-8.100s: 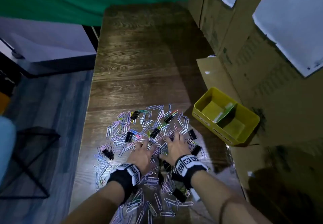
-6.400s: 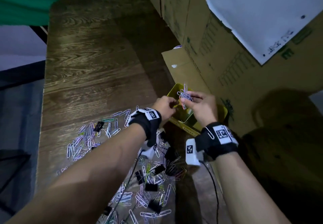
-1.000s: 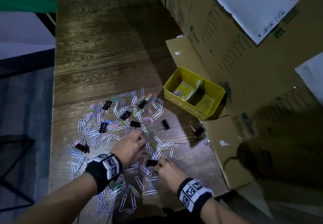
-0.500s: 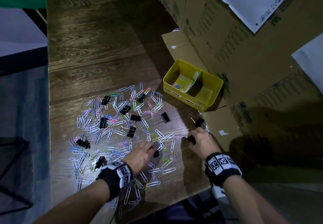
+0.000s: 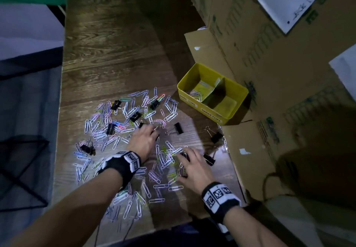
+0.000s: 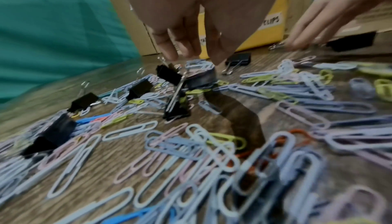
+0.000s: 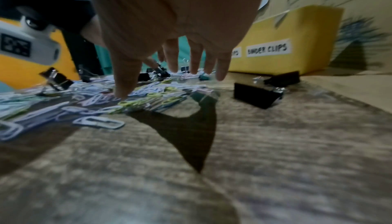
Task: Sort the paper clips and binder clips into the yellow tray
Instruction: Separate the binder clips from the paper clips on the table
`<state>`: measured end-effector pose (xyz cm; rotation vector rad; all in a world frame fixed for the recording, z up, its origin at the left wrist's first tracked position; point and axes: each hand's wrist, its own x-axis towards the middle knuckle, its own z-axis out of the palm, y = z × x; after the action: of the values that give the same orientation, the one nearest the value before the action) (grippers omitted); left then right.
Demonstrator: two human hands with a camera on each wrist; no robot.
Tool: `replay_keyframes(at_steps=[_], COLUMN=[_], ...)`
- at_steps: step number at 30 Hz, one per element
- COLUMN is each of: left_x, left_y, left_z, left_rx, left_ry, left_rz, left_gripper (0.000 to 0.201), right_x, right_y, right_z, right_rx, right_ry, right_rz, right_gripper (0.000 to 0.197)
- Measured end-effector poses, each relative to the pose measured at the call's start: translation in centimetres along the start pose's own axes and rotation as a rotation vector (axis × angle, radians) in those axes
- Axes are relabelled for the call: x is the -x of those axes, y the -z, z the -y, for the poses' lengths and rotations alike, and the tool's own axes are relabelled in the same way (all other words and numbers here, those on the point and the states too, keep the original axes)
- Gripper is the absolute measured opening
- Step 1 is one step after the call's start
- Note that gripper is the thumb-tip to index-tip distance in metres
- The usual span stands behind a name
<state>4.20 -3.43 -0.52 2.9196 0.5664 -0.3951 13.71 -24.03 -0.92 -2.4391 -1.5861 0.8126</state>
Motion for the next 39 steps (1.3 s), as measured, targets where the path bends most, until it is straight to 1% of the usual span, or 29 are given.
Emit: replay_keyframes(at_steps=[1, 2, 3, 4, 5, 7, 8, 10, 12, 15, 17, 18, 19, 21, 22, 24, 26, 28, 29, 32, 34, 36, 39], left_x=[0.2, 0.6, 1.1, 1.6, 1.9, 2.0, 2.0, 2.0, 2.1, 2.5, 2.7, 2.8, 2.7, 2.7, 2.7, 2.5, 2.5, 2.4, 2.3, 2.2, 2.1, 1.9, 0.6], left_y=[0.0, -0.1, -0.1, -0.2, -0.3, -0.8, -1.1, -1.5, -1.7, -2.1, -2.3, -2.4, -2.6, -2.6, -2.5, -2.5, -2.3, -2.0, -1.7, -0.5, 0.6, 2.4, 5.5], left_z=[-0.7, -1.4, -2.3, -3.1, -3.9, -4.7, -5.0, -5.5, -5.9, -5.8, -5.5, -5.2, -4.9, -4.4, -4.2, -3.7, -3.4, -3.2, -3.1, -2.3, -1.8, -1.2, -0.1], left_rx=[0.006, 0.029, 0.059, 0.085, 0.086, 0.057, 0.043, 0.025, 0.043, 0.099, 0.177, 0.204, 0.230, 0.307, 0.346, 0.422, 0.496, 0.582, 0.631, 0.820, 0.958, 1.081, 1.231], left_ry=[-0.032, -0.094, -0.164, -0.223, -0.242, -0.167, -0.119, -0.068, -0.057, -0.075, -0.072, -0.074, -0.079, -0.073, -0.064, -0.044, -0.009, 0.032, 0.060, 0.196, 0.251, 0.246, 0.226], left_rz=[-0.058, -0.125, -0.162, -0.151, -0.086, 0.120, 0.194, 0.250, 0.213, 0.089, 0.061, 0.050, 0.042, 0.021, -0.008, -0.059, -0.052, -0.027, -0.008, 0.086, 0.122, 0.137, 0.173], left_gripper=[0.053, 0.043, 0.038, 0.040, 0.048, 0.065, 0.069, 0.071, 0.062, 0.042, 0.032, 0.031, 0.030, 0.027, 0.024, 0.017, 0.012, 0.011, 0.011, 0.005, 0.008, 0.007, 0.013], right_x=[-0.3, -0.4, -0.6, -0.7, -0.7, -1.0, -1.0, -1.2, -1.2, -1.3, -1.4, -1.5, -1.5, -1.6, -1.6, -1.7, -1.8, -1.9, -1.9, -1.8, -1.7, -1.4, -1.0], right_y=[-0.2, -0.6, -1.0, -1.3, -1.6, -2.0, -2.1, -1.9, -1.5, -1.4, -1.5, -1.6, -1.7, -1.7, -1.7, -1.6, -1.6, -1.3, -1.0, -0.1, 1.0, 2.2, 4.5], right_z=[0.4, 0.7, 0.9, 1.1, 1.1, 1.1, 1.2, 1.2, 1.4, 1.4, 1.3, 1.2, 1.0, 0.8, 0.6, 0.3, -0.1, -0.3, -0.3, -0.4, -0.5, -0.4, -0.1], right_rx=[0.017, 0.037, 0.052, 0.062, 0.070, 0.080, 0.077, 0.057, -0.021, -0.127, -0.152, -0.151, -0.152, -0.182, -0.192, -0.261, -0.343, -0.358, -0.379, -0.495, -0.622, -0.759, -1.036], right_ry=[-0.012, -0.038, -0.067, -0.094, -0.117, -0.137, -0.133, -0.115, -0.105, -0.129, -0.149, -0.154, -0.162, -0.182, -0.182, -0.203, -0.240, -0.231, -0.236, -0.247, -0.263, -0.273, -0.334], right_rz=[0.027, 0.032, 0.006, -0.031, -0.055, -0.071, -0.085, -0.115, -0.085, -0.014, 0.015, 0.021, 0.030, 0.035, 0.024, 0.011, -0.007, -0.060, -0.081, -0.179, -0.245, -0.336, -0.392], right_gripper=[0.084, 0.091, 0.097, 0.101, 0.103, 0.100, 0.095, 0.082, 0.067, 0.044, 0.029, 0.026, 0.028, 0.037, 0.040, 0.040, 0.034, 0.022, 0.019, 0.020, 0.017, 0.013, 0.011])
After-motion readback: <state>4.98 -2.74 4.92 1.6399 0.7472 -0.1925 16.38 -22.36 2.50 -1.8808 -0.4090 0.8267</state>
